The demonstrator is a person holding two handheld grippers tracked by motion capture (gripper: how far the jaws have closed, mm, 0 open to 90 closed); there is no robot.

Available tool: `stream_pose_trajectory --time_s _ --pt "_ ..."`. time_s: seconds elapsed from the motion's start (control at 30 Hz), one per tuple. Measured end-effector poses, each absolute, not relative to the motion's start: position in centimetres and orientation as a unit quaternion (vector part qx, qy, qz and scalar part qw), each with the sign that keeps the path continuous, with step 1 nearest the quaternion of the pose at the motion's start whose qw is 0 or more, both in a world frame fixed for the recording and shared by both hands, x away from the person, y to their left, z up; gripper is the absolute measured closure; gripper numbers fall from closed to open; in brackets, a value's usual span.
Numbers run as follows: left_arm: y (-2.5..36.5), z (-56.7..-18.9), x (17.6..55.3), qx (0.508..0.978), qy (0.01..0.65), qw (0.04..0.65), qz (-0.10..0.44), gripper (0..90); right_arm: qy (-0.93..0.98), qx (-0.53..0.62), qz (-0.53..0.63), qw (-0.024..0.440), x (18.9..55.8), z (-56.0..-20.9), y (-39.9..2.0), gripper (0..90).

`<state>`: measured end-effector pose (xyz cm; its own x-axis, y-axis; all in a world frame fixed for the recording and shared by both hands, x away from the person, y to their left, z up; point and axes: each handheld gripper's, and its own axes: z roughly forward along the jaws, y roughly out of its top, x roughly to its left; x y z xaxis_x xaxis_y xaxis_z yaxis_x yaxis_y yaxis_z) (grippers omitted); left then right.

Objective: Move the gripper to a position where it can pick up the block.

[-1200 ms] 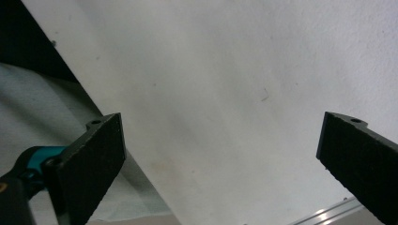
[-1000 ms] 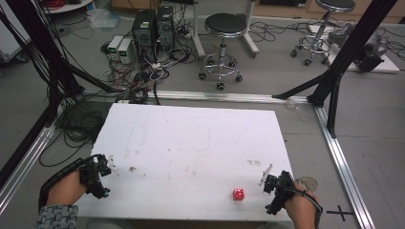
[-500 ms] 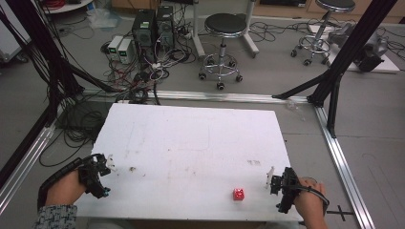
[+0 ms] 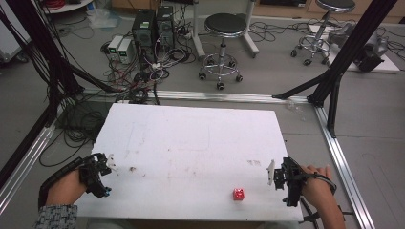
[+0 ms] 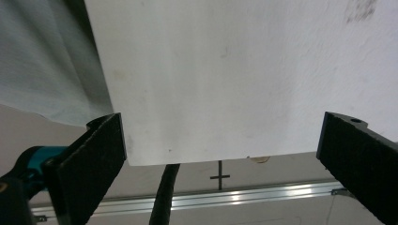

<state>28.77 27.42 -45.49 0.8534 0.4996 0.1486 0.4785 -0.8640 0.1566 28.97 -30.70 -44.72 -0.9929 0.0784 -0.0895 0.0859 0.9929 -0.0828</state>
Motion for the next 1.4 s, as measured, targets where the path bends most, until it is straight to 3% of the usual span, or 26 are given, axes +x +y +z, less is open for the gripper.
stream_pose_trajectory --time_s 0.3,0.8,1.4 --pt "27.4 -45.1 28.7 0.961 0.254 0.060 0.095 18.0 0.998 0.003 -0.029 0.048 28.8 -43.1 -26.3 0.9" --pt "27.4 -45.0 28.7 0.960 0.257 0.064 0.092 18.1 0.999 -0.017 -0.026 0.042 29.5 -45.7 -21.9 1.0" --pt "27.8 -44.6 28.7 0.956 0.265 0.070 0.101 18.2 1.000 -0.005 0.001 0.021 29.7 -49.2 -19.8 1.0"
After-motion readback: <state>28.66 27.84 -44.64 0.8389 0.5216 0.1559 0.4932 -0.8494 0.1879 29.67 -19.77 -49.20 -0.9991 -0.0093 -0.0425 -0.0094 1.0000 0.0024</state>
